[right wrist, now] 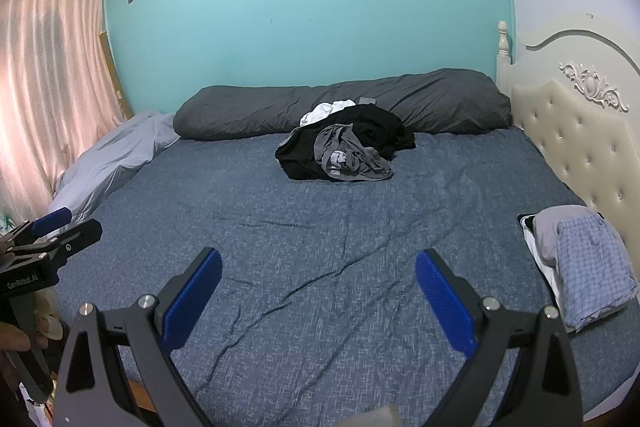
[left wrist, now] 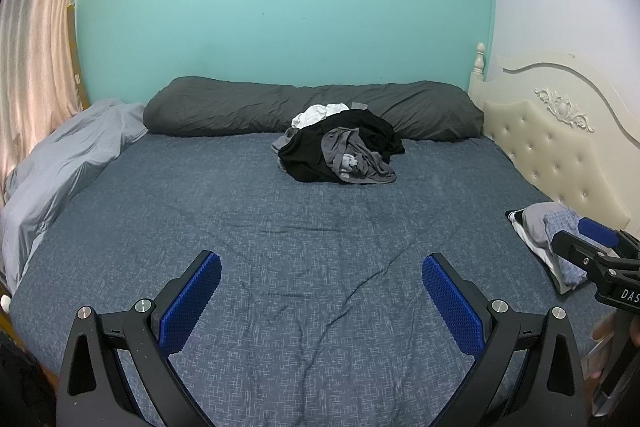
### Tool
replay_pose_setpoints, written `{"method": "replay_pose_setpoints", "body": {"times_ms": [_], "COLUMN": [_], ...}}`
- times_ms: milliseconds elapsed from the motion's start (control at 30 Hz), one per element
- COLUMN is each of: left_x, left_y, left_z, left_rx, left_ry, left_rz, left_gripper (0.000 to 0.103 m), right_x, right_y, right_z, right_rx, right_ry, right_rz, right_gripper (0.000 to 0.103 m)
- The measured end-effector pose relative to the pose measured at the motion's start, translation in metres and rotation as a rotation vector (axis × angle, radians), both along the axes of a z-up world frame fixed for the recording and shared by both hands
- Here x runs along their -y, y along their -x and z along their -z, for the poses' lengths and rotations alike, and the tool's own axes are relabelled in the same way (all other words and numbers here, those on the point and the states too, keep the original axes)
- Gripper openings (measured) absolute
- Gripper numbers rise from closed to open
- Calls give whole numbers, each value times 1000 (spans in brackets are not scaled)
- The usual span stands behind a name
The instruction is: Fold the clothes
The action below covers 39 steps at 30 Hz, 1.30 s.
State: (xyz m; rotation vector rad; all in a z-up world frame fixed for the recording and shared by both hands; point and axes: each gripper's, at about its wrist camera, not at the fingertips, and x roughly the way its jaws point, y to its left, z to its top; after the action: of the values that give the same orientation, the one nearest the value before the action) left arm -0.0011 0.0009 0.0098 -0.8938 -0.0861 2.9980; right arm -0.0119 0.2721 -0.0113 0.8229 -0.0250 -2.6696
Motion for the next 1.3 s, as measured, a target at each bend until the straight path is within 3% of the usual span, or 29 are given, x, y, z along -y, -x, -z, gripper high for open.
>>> {"method": "replay_pose_setpoints", "body": {"times_ms": [1300], "left_x": [-3], "left_y": [0], "left_z": [1], "left_rx": [-8], "left_ry": [-3], "left_rz": [3], "left_gripper": [103], "right_x": [-2], "right_y": [0], "right_z": [-3], "right_rx": [1], "right_ry": [-2], "right_rz": [4], "right_gripper": [98]}}
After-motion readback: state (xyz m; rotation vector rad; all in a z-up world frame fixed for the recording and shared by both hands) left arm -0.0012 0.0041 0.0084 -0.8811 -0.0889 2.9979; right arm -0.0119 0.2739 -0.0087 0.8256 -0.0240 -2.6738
